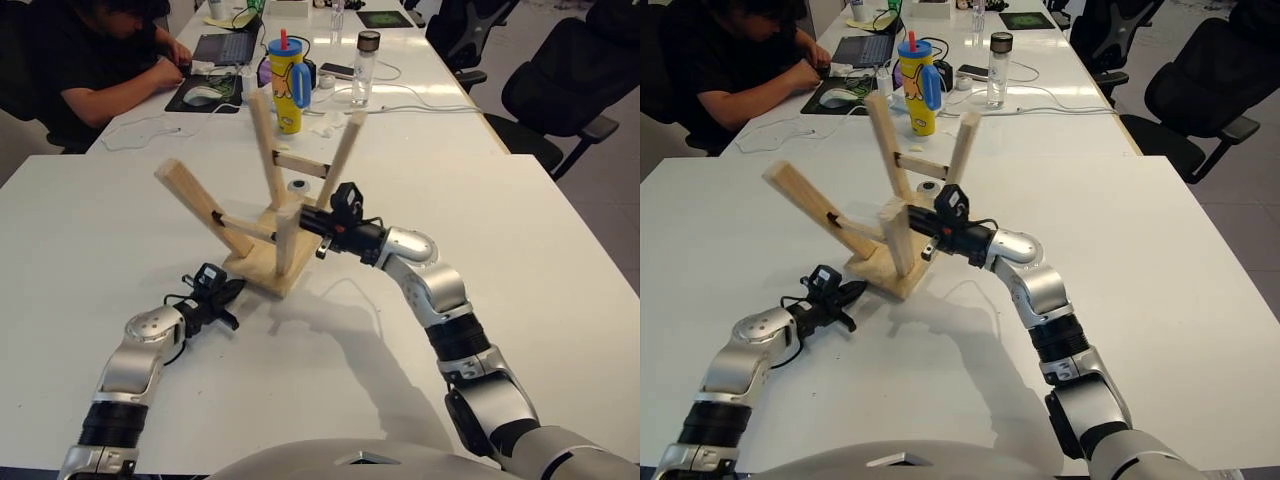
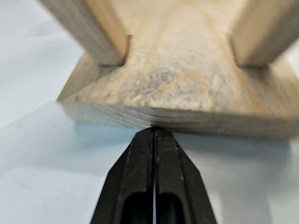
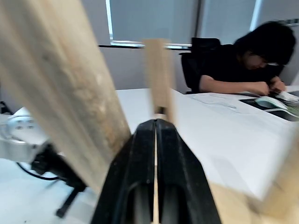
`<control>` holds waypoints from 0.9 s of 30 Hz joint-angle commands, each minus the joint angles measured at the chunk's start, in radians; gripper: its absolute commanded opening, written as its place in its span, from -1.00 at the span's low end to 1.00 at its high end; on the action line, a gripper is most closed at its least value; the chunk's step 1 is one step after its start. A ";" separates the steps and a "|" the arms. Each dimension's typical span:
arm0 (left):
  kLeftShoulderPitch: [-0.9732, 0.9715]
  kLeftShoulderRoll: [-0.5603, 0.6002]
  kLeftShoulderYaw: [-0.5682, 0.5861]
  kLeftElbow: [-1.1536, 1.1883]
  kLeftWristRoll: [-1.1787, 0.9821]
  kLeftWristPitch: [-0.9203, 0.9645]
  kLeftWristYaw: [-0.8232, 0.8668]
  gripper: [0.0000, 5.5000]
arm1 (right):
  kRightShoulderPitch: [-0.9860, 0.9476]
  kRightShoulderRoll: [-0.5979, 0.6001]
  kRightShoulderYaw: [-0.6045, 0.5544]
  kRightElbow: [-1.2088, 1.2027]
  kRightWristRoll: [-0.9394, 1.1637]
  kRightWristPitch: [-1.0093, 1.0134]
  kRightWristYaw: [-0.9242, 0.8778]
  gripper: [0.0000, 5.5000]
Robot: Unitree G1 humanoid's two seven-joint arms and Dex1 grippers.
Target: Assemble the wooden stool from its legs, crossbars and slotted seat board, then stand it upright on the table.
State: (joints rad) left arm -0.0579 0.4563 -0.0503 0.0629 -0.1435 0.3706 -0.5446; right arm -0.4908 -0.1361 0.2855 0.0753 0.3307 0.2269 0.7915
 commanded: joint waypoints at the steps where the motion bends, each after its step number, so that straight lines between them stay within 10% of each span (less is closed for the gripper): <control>1: -0.056 -0.099 -0.025 0.108 0.042 0.040 0.107 -0.99 | 0.022 0.065 0.061 -0.018 -0.055 0.035 -0.071 -1.00; 15: 0.169 -0.182 0.064 -0.285 0.133 0.065 0.400 -0.99 | 0.416 -0.065 -0.022 -0.575 0.132 0.547 -0.252 -1.00; 27: 0.221 -0.120 -0.020 -0.286 0.145 0.148 0.281 -0.99 | 0.630 -0.149 -0.240 -0.391 -0.154 0.343 -0.560 -1.00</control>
State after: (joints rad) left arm 0.1873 0.3380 -0.0517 -0.2848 -0.0084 0.4961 -0.2513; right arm 0.1863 -0.2950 0.0373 -0.3658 0.2021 0.6032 0.2361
